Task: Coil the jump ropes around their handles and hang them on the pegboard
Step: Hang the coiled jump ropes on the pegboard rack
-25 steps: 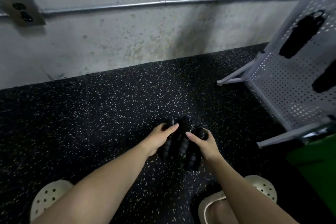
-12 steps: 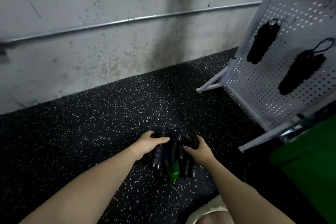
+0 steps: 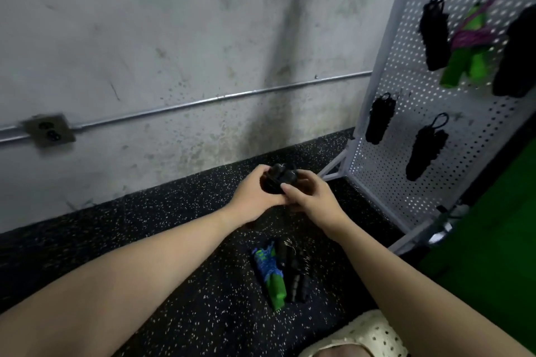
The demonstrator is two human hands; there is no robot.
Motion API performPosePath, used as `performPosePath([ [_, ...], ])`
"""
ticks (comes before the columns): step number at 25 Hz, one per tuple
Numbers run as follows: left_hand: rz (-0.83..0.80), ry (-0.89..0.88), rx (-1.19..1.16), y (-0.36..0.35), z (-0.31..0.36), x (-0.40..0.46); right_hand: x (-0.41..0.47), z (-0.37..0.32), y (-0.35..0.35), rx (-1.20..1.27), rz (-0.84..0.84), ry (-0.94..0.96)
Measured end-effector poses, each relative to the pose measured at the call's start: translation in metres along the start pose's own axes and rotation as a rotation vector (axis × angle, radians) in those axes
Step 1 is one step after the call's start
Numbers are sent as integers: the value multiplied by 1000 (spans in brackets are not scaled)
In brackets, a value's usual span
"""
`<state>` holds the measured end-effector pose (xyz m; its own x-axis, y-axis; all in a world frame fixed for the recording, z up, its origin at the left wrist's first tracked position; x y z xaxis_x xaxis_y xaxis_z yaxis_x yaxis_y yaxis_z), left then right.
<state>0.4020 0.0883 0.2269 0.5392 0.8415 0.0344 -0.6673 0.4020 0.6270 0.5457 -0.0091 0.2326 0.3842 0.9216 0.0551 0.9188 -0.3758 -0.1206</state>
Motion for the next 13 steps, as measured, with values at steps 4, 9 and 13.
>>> performPosePath([
  [4,-35,-184,-5,51,52,-24,-18,-59,-19,73,-45,147],
  [9,-100,-328,41,118,105,-62,-52,-121,-35,66,-92,205],
  [13,17,-324,65,145,156,-87,-77,-155,-37,-14,-124,249],
])
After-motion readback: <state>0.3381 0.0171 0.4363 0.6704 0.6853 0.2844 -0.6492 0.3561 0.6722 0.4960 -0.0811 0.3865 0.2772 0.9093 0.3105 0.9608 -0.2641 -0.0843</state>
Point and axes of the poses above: each hand's wrist, its own x-axis towards the middle knuckle, its own y-axis out of the back of the hand, z = x × y, the point moved 1 cm from there along x, towards the middle knuckle, and after that the axes turned 14 degrees about x, right-handed, at the moved point
